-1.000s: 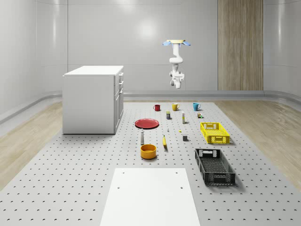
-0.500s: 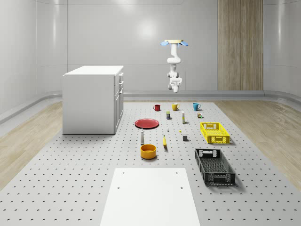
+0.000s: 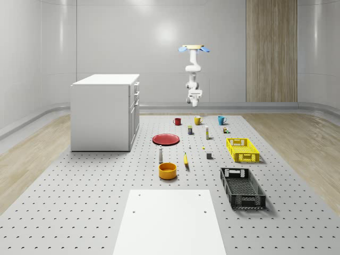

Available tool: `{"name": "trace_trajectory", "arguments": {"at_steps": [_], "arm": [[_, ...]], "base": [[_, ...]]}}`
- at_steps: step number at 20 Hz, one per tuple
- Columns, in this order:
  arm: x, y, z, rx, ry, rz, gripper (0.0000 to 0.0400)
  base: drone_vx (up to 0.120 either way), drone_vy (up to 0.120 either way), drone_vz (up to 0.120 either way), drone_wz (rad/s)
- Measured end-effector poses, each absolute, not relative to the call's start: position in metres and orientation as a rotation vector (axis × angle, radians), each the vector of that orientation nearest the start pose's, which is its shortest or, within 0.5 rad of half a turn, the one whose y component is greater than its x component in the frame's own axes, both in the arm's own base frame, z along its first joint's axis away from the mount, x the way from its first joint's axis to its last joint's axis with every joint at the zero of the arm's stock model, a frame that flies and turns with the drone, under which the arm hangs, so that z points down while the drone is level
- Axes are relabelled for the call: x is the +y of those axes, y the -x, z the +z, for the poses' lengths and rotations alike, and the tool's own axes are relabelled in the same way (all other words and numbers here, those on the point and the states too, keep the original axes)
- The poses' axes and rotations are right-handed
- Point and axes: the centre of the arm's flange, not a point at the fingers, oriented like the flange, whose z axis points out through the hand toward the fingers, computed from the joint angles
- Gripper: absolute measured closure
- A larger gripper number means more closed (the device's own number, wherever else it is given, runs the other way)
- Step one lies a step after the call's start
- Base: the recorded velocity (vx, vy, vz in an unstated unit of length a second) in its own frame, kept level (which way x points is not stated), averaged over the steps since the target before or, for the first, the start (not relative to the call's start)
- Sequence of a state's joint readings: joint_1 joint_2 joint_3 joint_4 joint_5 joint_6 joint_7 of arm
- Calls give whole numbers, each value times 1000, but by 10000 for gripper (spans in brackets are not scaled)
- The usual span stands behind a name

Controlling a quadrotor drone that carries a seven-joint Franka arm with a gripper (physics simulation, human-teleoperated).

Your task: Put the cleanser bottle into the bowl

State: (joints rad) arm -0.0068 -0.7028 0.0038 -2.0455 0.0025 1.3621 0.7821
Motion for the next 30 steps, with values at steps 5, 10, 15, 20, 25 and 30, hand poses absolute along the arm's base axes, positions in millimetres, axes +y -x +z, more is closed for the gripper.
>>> {"name": "trace_trajectory", "arguments": {"at_steps": [5, 10, 15, 20, 25, 30], "arm": [[0, -304, 691, 1199, 2894, -34, 0], [0, -304, 691, 1198, 2893, -40, 0], [0, -303, 691, 1198, 2893, -46, 0], [0, -303, 691, 1199, 2894, -53, 0], [1, -303, 691, 1200, 2897, -62, 0], [2, -302, 691, 1204, 2907, -76, 0]], "base": [[120, -120, 0, 0], [120, -120, 0, 0], [120, -120, 0, 0], [120, -120, 0, 0], [120, -120, 0, 0], [120, -120, 0, 0]]}}
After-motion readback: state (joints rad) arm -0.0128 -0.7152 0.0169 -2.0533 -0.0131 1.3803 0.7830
